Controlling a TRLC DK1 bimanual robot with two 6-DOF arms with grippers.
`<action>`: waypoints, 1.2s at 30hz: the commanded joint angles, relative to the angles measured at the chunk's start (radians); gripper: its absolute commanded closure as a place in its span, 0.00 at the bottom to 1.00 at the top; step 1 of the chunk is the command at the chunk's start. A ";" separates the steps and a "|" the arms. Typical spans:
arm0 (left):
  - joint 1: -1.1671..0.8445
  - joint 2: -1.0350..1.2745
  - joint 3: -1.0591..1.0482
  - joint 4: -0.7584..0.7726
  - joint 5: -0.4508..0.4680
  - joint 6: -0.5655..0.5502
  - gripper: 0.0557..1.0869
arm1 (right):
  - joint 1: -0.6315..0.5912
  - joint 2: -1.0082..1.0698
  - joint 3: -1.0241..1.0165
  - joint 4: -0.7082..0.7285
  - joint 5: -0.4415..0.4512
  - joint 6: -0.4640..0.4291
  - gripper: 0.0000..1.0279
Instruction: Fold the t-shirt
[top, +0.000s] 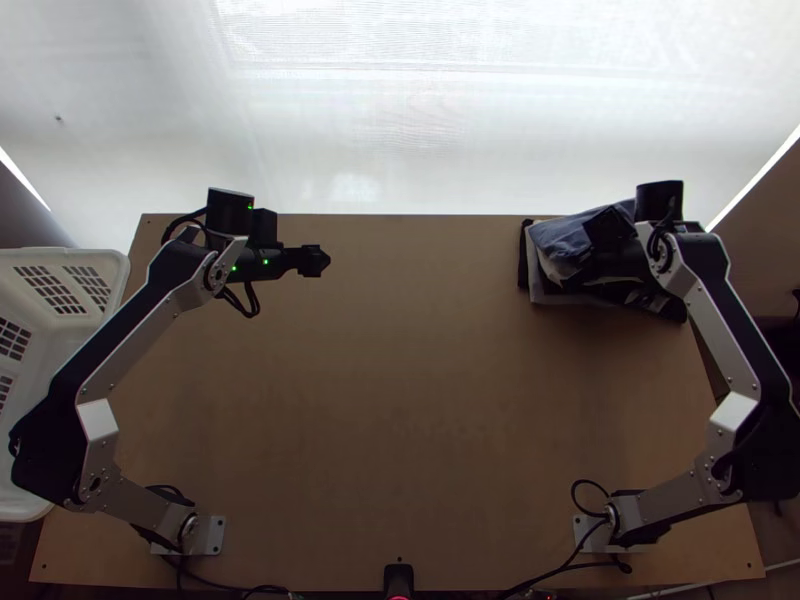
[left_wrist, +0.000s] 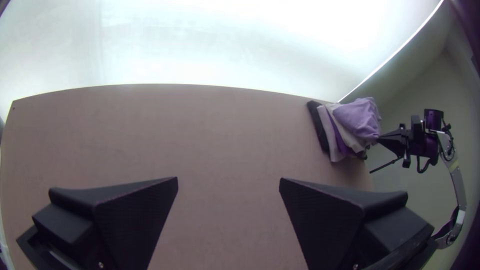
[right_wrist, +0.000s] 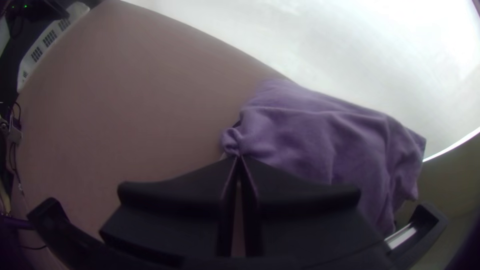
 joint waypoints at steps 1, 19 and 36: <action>0.000 -0.004 0.005 0.001 -0.001 -0.001 0.04 | -0.022 0.062 -0.118 0.089 -0.007 -0.001 0.97; 0.013 0.019 0.021 0.008 0.006 0.007 0.04 | -0.139 -0.159 -0.063 0.439 -0.005 0.141 0.03; 0.007 0.035 0.024 0.004 0.004 0.007 0.04 | -0.384 0.427 -0.230 1.211 0.022 0.381 0.04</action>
